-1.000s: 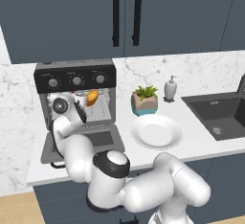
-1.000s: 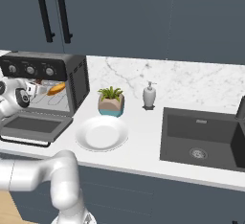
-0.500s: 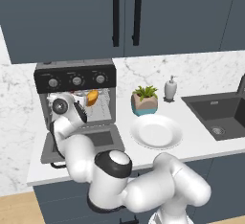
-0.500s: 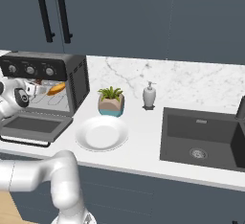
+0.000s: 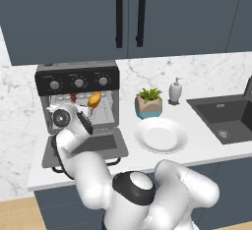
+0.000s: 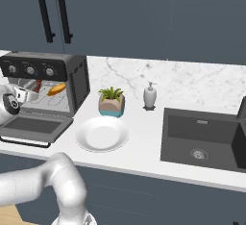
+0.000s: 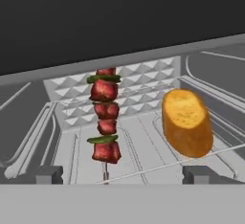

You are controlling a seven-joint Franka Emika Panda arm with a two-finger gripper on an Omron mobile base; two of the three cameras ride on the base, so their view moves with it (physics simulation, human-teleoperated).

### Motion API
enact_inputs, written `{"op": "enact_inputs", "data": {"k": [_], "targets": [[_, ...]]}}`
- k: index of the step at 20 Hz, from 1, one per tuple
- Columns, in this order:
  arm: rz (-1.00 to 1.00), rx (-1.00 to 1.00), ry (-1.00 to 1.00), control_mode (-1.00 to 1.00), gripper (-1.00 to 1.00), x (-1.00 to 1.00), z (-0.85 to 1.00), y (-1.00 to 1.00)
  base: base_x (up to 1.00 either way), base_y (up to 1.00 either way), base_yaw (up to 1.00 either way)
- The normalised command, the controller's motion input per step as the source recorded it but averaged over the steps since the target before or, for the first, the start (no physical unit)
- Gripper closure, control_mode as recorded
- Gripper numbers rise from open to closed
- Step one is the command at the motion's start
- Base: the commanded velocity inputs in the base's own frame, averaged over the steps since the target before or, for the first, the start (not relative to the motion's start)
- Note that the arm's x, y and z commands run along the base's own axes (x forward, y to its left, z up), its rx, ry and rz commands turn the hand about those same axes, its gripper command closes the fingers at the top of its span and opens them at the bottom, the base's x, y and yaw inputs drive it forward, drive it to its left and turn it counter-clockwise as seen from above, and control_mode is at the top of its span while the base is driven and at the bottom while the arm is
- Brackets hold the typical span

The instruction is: Pick up the kebab skewer and baguette bread, and place them inside the toaster oven. Close the toaster oven door and start by setting the timer.

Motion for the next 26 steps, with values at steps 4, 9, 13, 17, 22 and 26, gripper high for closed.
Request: {"op": "enact_inputs", "data": {"k": [4,9,13,17,22,26], "targets": [[0.00,0.00,0.02,-1.00,-1.00,-0.79,0.29,0.00,0.00,0.00,0.00],[0.00,0.00,0.01,-1.00,-1.00,-0.92,0.21,0.00,0.00,0.00,0.00],[-0.03,0.00,0.09,-1.00,-1.00,-1.00,0.01,0.00,0.00,0.00,0.00],[-0.05,0.00,0.24,-1.00,-1.00,-1.00,0.06,0.00,0.00,0.00,0.00],[-0.01,0.00,0.22,-1.00,-1.00,-1.00,0.03,-0.20,0.00,0.00,0.00],[0.00,0.00,0.18,-1.00,-1.00,-0.98,0.00,-0.26,0.00,0.00,0.00]]}}
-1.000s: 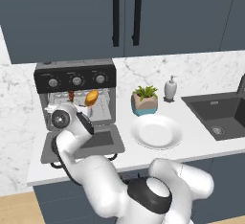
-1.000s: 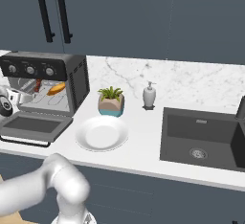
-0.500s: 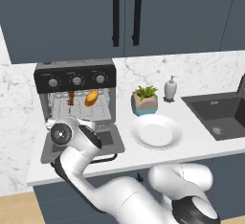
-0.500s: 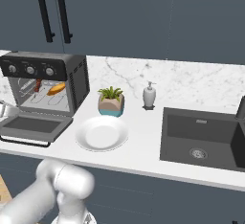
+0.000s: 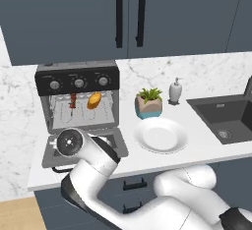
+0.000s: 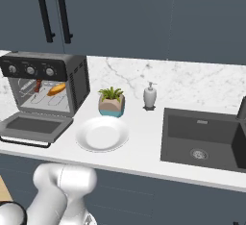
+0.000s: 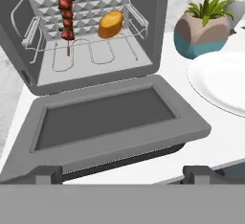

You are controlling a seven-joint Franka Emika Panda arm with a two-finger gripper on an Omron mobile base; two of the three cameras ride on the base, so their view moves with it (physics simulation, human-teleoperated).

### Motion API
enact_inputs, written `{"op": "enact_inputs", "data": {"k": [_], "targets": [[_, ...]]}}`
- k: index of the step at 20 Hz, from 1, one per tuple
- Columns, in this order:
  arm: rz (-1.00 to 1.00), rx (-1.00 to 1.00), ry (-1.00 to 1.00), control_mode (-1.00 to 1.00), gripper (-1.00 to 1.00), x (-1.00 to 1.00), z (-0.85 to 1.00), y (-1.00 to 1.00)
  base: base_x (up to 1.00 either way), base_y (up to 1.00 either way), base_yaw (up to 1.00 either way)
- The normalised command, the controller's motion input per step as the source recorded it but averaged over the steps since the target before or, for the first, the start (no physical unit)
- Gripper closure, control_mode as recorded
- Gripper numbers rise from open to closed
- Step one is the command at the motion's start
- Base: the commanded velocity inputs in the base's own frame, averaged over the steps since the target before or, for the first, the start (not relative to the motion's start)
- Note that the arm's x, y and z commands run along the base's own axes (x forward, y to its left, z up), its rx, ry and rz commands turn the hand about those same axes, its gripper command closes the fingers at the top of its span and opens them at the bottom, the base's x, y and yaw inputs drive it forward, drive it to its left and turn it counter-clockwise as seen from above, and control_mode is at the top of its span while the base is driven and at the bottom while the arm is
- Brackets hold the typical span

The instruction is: Pick up the kebab skewer and baguette bread, and place them inside the toaster oven. Close the toaster oven door and start by setting the timer.

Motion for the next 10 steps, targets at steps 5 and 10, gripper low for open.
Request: {"op": "enact_inputs", "data": {"k": [5,10], "targets": [[0.09,-0.01,0.11,-1.00,-1.00,-0.30,-0.24,-0.05,0.00,0.00,0.00],[0.18,-0.05,0.00,-1.00,-1.00,0.00,-0.67,0.00,0.00,0.00,0.00]]}}
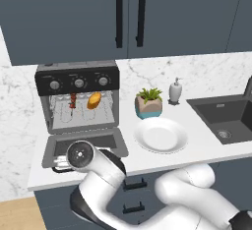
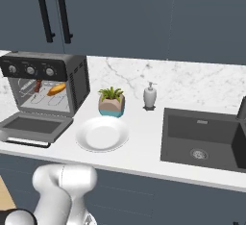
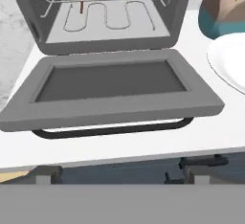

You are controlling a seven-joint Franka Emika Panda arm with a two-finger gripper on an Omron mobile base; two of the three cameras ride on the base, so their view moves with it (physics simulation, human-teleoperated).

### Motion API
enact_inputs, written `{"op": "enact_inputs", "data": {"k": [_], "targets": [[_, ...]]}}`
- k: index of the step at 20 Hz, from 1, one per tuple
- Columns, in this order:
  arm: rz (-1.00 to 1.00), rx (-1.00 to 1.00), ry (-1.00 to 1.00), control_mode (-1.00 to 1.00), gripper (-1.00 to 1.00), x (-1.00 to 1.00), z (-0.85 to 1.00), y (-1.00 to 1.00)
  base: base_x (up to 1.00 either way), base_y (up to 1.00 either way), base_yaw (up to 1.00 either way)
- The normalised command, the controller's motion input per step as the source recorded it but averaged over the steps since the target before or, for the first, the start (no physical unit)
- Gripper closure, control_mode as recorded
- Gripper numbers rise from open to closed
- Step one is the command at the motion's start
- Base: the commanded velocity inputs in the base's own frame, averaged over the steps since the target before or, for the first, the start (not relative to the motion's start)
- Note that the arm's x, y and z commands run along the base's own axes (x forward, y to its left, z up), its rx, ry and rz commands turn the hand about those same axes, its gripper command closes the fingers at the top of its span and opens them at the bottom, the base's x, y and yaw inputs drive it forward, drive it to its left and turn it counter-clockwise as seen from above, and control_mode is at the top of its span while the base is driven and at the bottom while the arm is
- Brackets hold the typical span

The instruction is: Pick up the kebab skewer and baguette bread, and place them inside the toaster oven. Close the toaster oven door and start by setting the timer.

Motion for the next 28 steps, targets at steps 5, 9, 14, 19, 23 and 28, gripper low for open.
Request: {"op": "enact_inputs", "data": {"k": [5,9,14,19,23,28], "targets": [[0.22,-0.07,-0.03,-1.00,-1.00,0.00,-0.66,0.00,0.00,0.00,0.00],[0.14,-0.06,-0.08,-1.00,-1.00,0.00,-0.38,0.00,0.00,0.00,0.00],[0.03,-0.05,-0.11,-1.00,-1.00,0.00,-0.33,0.00,0.00,0.00,0.00],[0.00,0.00,-0.15,-1.00,-1.00,0.10,-0.20,0.00,0.00,0.00,0.00],[-0.05,0.02,-0.11,-1.00,-1.00,0.08,0.00,0.00,0.00,0.00,0.00],[-0.04,0.00,-0.09,-1.00,-1.00,0.01,0.00,0.01,0.00,0.00,0.00]]}}
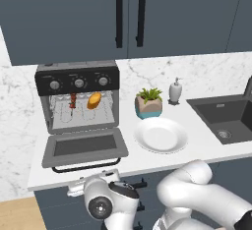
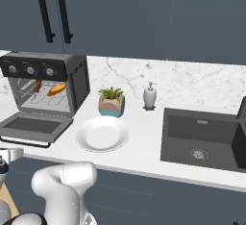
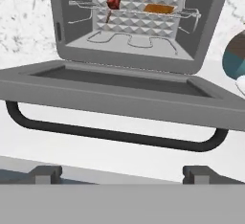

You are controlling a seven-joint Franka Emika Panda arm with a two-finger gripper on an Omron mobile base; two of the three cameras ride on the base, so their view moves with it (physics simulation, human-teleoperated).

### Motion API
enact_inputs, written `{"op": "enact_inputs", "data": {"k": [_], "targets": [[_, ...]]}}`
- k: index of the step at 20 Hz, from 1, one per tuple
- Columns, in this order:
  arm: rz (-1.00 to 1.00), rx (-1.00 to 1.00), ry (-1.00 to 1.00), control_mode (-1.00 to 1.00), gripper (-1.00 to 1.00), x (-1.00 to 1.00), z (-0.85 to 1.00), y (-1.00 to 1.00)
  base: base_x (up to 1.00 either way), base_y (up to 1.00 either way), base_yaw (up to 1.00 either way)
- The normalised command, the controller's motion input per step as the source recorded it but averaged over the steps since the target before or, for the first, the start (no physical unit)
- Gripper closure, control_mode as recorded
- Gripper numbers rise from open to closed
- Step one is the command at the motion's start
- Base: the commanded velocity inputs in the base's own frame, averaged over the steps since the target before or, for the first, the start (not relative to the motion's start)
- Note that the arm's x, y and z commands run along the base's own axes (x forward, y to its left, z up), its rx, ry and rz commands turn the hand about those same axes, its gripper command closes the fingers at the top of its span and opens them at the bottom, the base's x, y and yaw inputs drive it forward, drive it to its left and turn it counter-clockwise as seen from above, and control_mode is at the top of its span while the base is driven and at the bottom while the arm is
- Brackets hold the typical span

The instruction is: Pick up the kebab skewer and baguette bread, and place them inside the toaster oven. Close the toaster oven door and start by setting the timer.

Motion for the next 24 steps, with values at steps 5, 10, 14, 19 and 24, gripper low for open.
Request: {"op": "enact_inputs", "data": {"k": [5,10,14,19,24], "targets": [[0.00,0.00,-0.05,-1.00,-1.00,0.01,0.00,-0.05,0.00,0.00,0.00],[-0.02,0.00,-0.03,-1.00,-1.00,0.04,0.02,0.04,0.00,0.00,0.00],[-0.03,0.00,-0.07,-1.00,-1.00,0.05,0.02,0.35,0.00,0.00,0.00],[-0.03,0.02,-0.04,-1.00,-1.00,0.16,0.00,0.51,0.00,0.00,0.00],[-0.03,0.02,-0.01,-1.00,-1.00,0.20,0.00,0.64,0.00,0.00,0.00]]}}
